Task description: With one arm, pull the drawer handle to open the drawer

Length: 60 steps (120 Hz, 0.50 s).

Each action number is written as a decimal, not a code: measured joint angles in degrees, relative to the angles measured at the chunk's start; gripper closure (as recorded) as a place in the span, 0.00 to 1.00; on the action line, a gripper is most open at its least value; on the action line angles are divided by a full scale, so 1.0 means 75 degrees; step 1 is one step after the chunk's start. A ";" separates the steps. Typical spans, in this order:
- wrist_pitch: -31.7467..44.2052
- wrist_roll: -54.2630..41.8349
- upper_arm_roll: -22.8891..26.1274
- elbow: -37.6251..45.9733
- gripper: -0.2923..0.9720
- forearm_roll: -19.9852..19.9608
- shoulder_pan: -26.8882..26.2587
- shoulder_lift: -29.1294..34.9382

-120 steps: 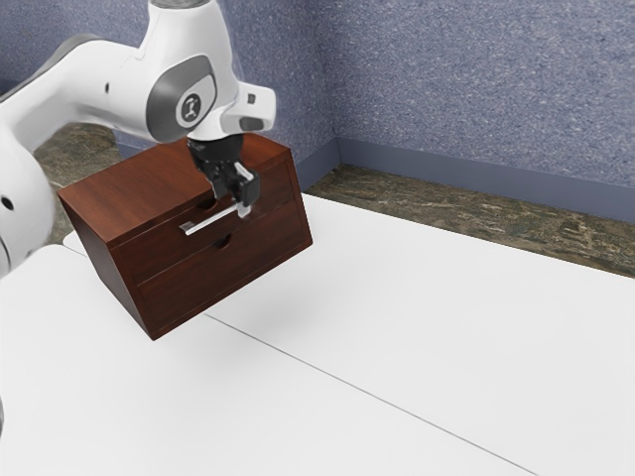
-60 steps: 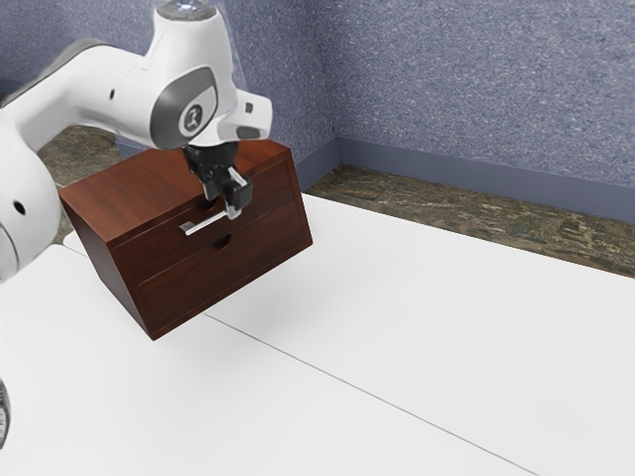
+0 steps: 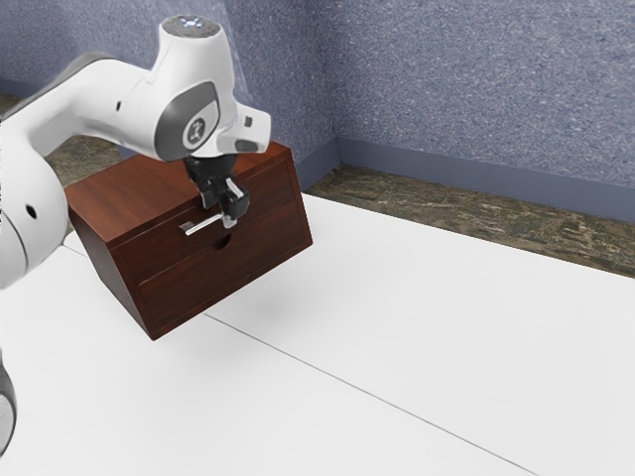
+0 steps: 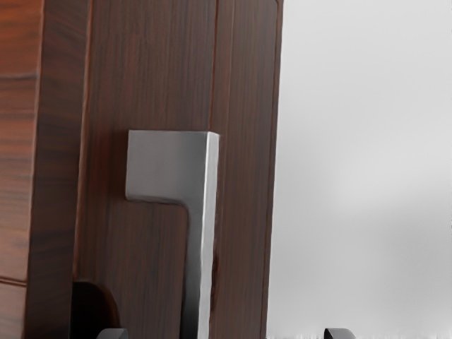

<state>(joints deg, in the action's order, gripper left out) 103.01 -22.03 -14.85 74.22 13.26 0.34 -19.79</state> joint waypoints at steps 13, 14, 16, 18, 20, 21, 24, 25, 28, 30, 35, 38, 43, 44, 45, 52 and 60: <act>0.0078 -0.0040 0.0000 0.0142 0.52 -0.0006 0.0000 -0.0002; 0.0086 -0.0043 0.0000 0.0157 0.52 -0.0006 0.0000 -0.0002; 0.0102 -0.0049 0.0000 0.0180 0.52 -0.0006 0.0000 -0.0003; 0.0118 -0.0054 0.0000 0.0197 0.52 -0.0007 0.0000 -0.0003; 0.0133 -0.0060 0.0000 0.0209 0.52 -0.0007 0.0000 -0.0003; 0.0140 -0.0062 0.0000 0.0214 0.52 -0.0007 0.0000 -0.0003; 0.0158 -0.0070 0.0000 0.0225 0.52 -0.0008 0.0000 -0.0003; 0.0164 -0.0072 0.0000 0.0228 0.52 -0.0008 0.0000 -0.0003; 0.0180 -0.0080 0.0000 0.0234 0.53 -0.0008 0.0000 -0.0005; 0.0190 -0.0084 0.0000 0.0236 0.53 -0.0009 0.0000 -0.0007; 0.0211 -0.0095 0.0000 0.0240 0.55 -0.0009 0.0000 -0.0011; 0.0223 -0.0102 0.0000 0.0241 0.56 -0.0009 0.0000 -0.0013; 0.0242 -0.0113 0.0000 0.0250 0.58 -0.0010 0.0001 -0.0026; 0.0245 -0.0115 0.0000 0.0252 0.59 -0.0010 0.0001 -0.0029; 0.0249 -0.0117 0.0000 0.0254 0.59 -0.0010 0.0001 -0.0032; 0.0268 -0.0129 -0.0002 0.0265 0.61 -0.0007 0.0002 -0.0041; 0.0285 -0.0145 -0.0002 0.0284 0.64 -0.0004 0.0002 -0.0037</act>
<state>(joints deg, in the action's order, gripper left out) 105.15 -23.11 -14.87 76.35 13.22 0.35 -20.07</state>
